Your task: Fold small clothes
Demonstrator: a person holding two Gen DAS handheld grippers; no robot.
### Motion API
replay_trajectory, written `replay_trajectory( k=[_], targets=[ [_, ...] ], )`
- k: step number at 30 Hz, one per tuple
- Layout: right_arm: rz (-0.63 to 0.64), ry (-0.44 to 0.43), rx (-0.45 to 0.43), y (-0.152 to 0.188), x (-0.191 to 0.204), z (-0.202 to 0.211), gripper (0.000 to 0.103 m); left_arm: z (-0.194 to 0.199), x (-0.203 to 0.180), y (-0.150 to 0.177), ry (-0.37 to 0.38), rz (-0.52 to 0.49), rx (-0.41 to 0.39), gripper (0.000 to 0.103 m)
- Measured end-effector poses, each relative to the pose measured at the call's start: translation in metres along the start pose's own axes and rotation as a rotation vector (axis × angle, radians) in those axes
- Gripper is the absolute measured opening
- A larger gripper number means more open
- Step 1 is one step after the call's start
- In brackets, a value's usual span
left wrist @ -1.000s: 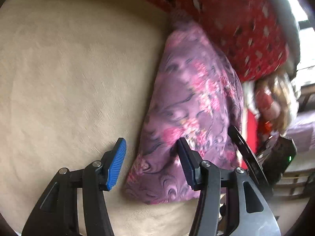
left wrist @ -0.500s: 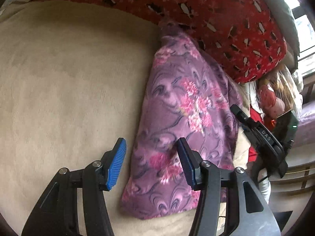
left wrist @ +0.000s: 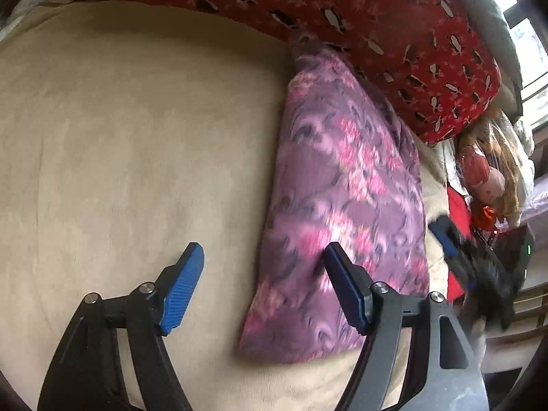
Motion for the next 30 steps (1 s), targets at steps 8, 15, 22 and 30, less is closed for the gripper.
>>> replay_trajectory(
  k=[8, 15, 22, 30],
  targets=[
    [0.198, 0.035, -0.024, 0.047, 0.011, 0.037, 0.002, -0.004, -0.006, 0.033, -0.094, -0.057, 0.028, 0.073],
    [0.098, 0.187, 0.041, 0.06, -0.039, 0.028, 0.002, 0.001, -0.01, 0.042, -0.168, -0.109, 0.015, 0.073],
    [0.178, 0.021, -0.078, 0.047, 0.027, 0.048, 0.009, -0.002, -0.006, 0.044, -0.177, -0.094, 0.026, 0.073],
    [0.149, 0.113, 0.056, 0.071, 0.003, 0.011, 0.007, -0.003, -0.011, 0.038, -0.15, -0.115, 0.036, 0.073]
  ],
)
Point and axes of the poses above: each gripper's, at about its wrist camera, not at the fingertips, and z roughly against the way its jaws point, x to its left, y to its underside, the point moved 9 cm from there along -z, roughly the way its jaws point, and after that the axes turned 3 degrees about -x, right-handed, at the moved point
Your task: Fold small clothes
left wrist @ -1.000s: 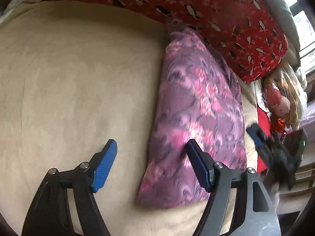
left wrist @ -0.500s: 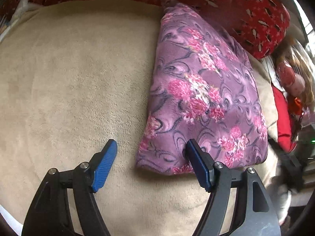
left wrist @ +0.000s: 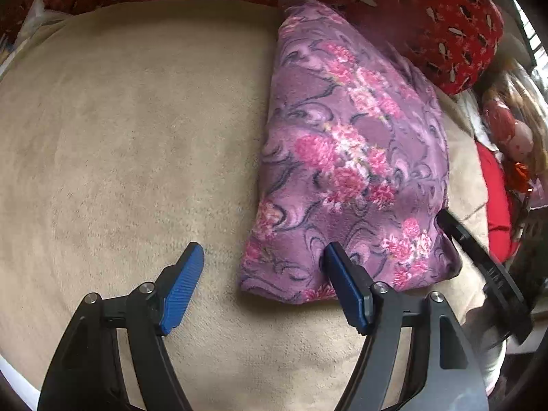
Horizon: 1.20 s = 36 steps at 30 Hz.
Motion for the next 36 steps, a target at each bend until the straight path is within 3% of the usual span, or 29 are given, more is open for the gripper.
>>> replay_trajectory(
  k=[2, 4, 5, 8, 9, 10, 13, 15, 17, 18, 20, 22, 24, 26, 27, 28, 29, 30, 32, 35, 36],
  targets=[
    [-0.023, -0.026, -0.057, -0.021, 0.002, 0.013, 0.011, 0.008, -0.001, -0.016, 0.057, 0.038, -0.025, 0.073],
    [-0.068, -0.037, -0.093, -0.043, -0.003, 0.015, 0.049, 0.016, 0.0, -0.04, 0.102, 0.076, -0.047, 0.073],
    [-0.093, -0.028, -0.108, -0.054, -0.007, 0.012, 0.053, 0.016, -0.001, -0.052, 0.111, 0.086, -0.044, 0.073],
    [-0.121, -0.005, -0.073, -0.07, -0.011, -0.018, 0.053, 0.013, -0.007, -0.09, 0.121, 0.097, -0.049, 0.073],
    [-0.125, 0.016, -0.044, -0.071, -0.012, -0.032, 0.043, 0.01, -0.009, -0.102, 0.121, 0.094, -0.054, 0.073],
    [-0.107, 0.014, -0.039, -0.076, -0.009, -0.04, 0.02, 0.008, -0.01, -0.111, 0.12, 0.09, -0.063, 0.073],
    [-0.027, 0.018, -0.142, -0.088, -0.002, -0.042, 0.015, -0.012, -0.007, -0.127, 0.08, 0.092, -0.069, 0.073],
    [-0.042, 0.071, -0.054, -0.076, -0.02, -0.065, 0.015, -0.038, 0.001, -0.123, 0.03, 0.086, -0.012, 0.074],
    [-0.124, 0.034, -0.038, -0.082, -0.032, -0.066, 0.016, -0.048, 0.005, -0.12, 0.06, 0.091, -0.002, 0.075],
    [-0.134, 0.051, -0.056, -0.09, -0.034, -0.061, 0.021, -0.045, 0.006, -0.121, 0.081, 0.094, -0.014, 0.075],
    [-0.114, 0.04, -0.157, -0.118, -0.025, -0.043, 0.023, -0.039, 0.007, -0.123, 0.12, 0.119, -0.022, 0.074],
    [-0.089, 0.004, -0.196, -0.139, -0.013, -0.041, 0.023, -0.034, 0.005, -0.126, 0.144, 0.138, -0.036, 0.074],
    [-0.06, -0.001, -0.182, -0.15, -0.003, -0.056, 0.023, -0.033, 0.005, -0.129, 0.13, 0.128, -0.048, 0.074],
    [-0.033, 0.05, -0.135, -0.15, -0.005, -0.08, 0.021, -0.041, 0.007, -0.127, 0.09, 0.111, -0.03, 0.076],
    [-0.011, 0.121, -0.067, -0.14, -0.013, -0.099, 0.016, -0.048, 0.008, -0.125, 0.091, 0.106, -0.008, 0.078],
    [0.0, 0.207, 0.054, -0.123, -0.029, -0.126, 0.013, -0.05, 0.007, -0.124, 0.097, 0.109, 0.001, 0.079],
    [-0.008, 0.204, 0.059, -0.12, -0.033, -0.131, 0.013, -0.048, 0.01, -0.124, 0.112, 0.115, 0.002, 0.079],
    [-0.033, 0.18, 0.006, -0.127, -0.033, -0.121, 0.012, -0.045, 0.011, -0.124, 0.13, 0.119, 0.005, 0.079],
    [-0.086, 0.142, -0.01, -0.128, -0.037, -0.108, 0.013, -0.037, 0.014, -0.121, 0.188, 0.135, 0.019, 0.078],
    [-0.17, 0.035, -0.045, -0.12, -0.044, -0.077, 0.036, -0.025, 0.019, -0.113, 0.3, 0.179, 0.02, 0.078],
    [-0.205, -0.018, -0.043, -0.112, -0.047, -0.068, 0.054, -0.025, 0.021, -0.108, 0.326, 0.198, 0.03, 0.078]
  ],
)
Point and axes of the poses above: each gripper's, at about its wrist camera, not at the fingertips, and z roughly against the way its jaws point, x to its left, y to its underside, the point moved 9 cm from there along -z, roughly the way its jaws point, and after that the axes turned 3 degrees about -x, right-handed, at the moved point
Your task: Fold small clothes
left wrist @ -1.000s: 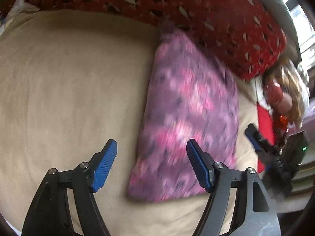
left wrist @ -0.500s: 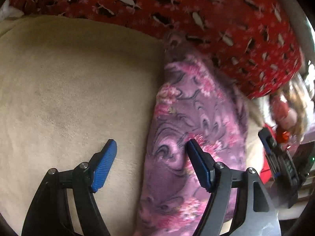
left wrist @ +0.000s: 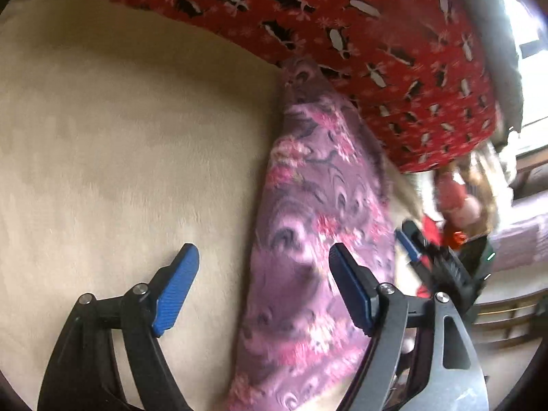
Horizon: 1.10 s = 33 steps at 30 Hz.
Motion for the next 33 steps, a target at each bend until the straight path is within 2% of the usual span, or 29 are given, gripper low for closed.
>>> replay_trajectory(
  k=[1, 4, 7, 10, 12, 15, 21, 29, 31, 32, 33],
  targets=[
    [-0.035, -0.039, 0.002, 0.007, -0.005, 0.005, 0.059, 0.0, 0.002, 0.003, 0.009, 0.015, 0.008, 0.078],
    [-0.099, -0.088, 0.02, 0.029, -0.022, 0.009, 0.06, -0.012, 0.0, 0.014, 0.018, 0.056, 0.041, 0.078],
    [-0.133, -0.149, 0.037, 0.046, -0.016, 0.007, 0.061, -0.015, -0.015, 0.02, -0.034, -0.003, 0.025, 0.079],
    [-0.097, -0.215, 0.082, 0.052, 0.005, 0.006, 0.061, -0.018, -0.031, 0.029, -0.098, -0.088, 0.026, 0.079],
    [-0.011, -0.174, 0.103, 0.056, 0.018, 0.001, 0.067, -0.023, -0.037, 0.031, -0.165, -0.153, 0.013, 0.079],
    [0.109, -0.118, 0.125, 0.061, 0.028, -0.006, 0.069, -0.027, -0.04, 0.033, -0.194, -0.182, 0.003, 0.079],
    [0.064, -0.168, 0.099, 0.063, 0.018, -0.001, 0.07, -0.03, -0.039, 0.03, -0.185, -0.183, -0.004, 0.079],
    [0.08, -0.138, 0.082, 0.063, 0.022, -0.003, 0.072, -0.035, -0.042, 0.029, -0.18, -0.178, -0.008, 0.079],
    [0.108, -0.105, 0.075, 0.063, 0.025, -0.004, 0.066, -0.034, -0.043, 0.029, -0.168, -0.176, -0.008, 0.078],
    [0.135, -0.081, 0.071, 0.064, 0.027, -0.004, 0.063, -0.034, -0.045, 0.03, -0.156, -0.185, -0.01, 0.067],
    [0.163, -0.064, 0.067, 0.064, 0.03, -0.005, 0.057, -0.033, -0.047, 0.029, -0.168, -0.197, -0.019, 0.063]
  ],
)
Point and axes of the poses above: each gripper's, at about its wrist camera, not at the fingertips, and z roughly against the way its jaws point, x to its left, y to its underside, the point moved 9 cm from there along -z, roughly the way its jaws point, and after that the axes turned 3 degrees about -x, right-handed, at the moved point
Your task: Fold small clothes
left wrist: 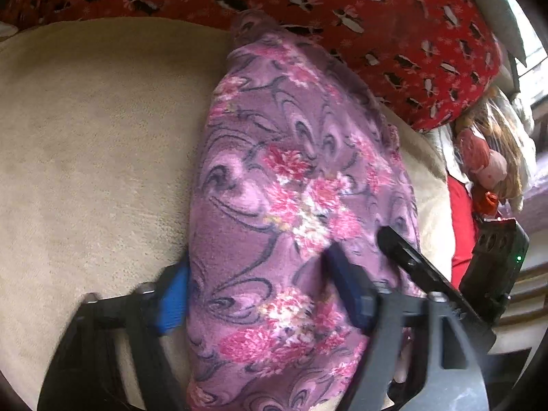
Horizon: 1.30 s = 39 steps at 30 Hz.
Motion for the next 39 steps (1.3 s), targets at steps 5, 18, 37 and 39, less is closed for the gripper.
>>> replay_trajectory(
  k=[5, 18, 37, 39],
  targets=[
    [0.144, 0.11, -0.041, -0.003, 0.018, 0.007, 0.037, 0.016, -0.004, -0.002, 0.0, -0.05, -0.048, 0.026],
    [0.209, 0.069, -0.086, 0.003, 0.083, 0.062, 0.028, 0.095, -0.001, 0.022, 0.011, -0.029, -0.129, 0.024],
    [-0.014, -0.027, 0.049, 0.124, 0.068, 0.075, 0.038, 0.117, 0.076, 0.133, -0.016, 0.098, -0.019, 0.036],
    [-0.013, 0.009, 0.005, 0.109, 0.066, 0.086, 0.04, 0.133, 0.073, 0.122, -0.002, 0.091, -0.087, 0.035]
  ],
)
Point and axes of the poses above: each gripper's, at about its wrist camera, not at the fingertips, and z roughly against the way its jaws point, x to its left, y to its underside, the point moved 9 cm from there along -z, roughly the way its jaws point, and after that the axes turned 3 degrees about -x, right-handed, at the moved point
